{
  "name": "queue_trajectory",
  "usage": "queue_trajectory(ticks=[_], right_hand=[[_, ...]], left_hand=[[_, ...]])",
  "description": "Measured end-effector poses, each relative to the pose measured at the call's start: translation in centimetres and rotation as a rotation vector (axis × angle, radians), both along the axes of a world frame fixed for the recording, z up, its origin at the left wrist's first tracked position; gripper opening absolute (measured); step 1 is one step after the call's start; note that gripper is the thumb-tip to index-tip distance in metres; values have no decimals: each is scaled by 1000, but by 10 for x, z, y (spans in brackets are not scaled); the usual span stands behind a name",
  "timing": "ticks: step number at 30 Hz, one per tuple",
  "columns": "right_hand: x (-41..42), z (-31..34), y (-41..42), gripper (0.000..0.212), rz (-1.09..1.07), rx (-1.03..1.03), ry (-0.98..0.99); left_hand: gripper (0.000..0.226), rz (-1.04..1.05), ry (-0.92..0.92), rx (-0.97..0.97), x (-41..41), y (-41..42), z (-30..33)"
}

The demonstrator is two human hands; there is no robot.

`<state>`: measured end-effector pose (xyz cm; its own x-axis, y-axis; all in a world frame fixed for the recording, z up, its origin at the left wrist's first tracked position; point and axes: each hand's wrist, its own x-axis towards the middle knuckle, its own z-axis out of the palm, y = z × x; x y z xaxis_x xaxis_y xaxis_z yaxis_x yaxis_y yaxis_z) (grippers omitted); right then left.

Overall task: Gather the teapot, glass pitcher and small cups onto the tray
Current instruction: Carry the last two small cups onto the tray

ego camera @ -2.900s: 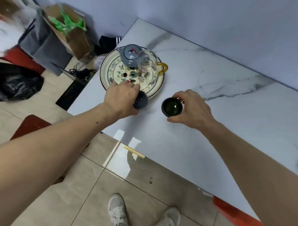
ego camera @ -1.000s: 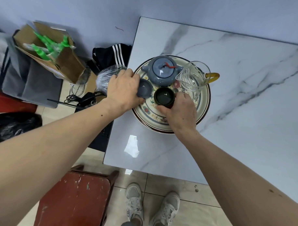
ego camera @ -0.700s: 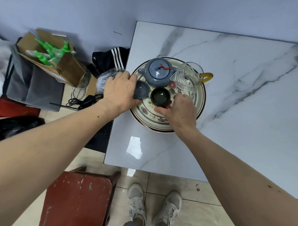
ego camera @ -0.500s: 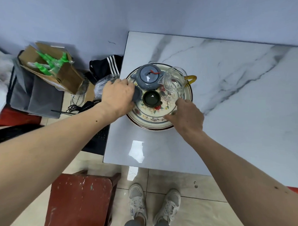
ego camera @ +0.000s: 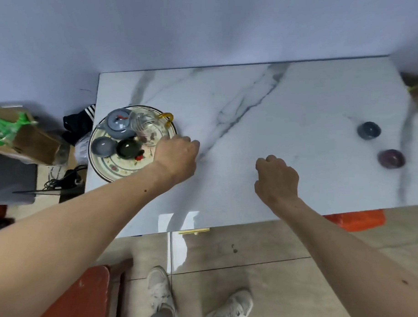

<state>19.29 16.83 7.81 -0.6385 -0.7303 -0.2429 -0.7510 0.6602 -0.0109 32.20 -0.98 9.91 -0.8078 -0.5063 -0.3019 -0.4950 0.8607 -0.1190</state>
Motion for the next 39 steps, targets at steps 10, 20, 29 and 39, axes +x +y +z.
queue_trajectory(ticks=[10,20,29,39], right_hand=[[-135,16,144,23,-161,42,23],[-256,8,206,24,-280,85,59],[-363,-34,260,28,-347,80,-17],[-432,-107,273,66,-244,-21,-199]], left_hand=[[24,-141,38,30,-155,124,-4],[25,-270,78,20,-299,169,-13],[26,-282,69,-8,-405,219,-54],[46,-137,66,54,-473,246,-116]])
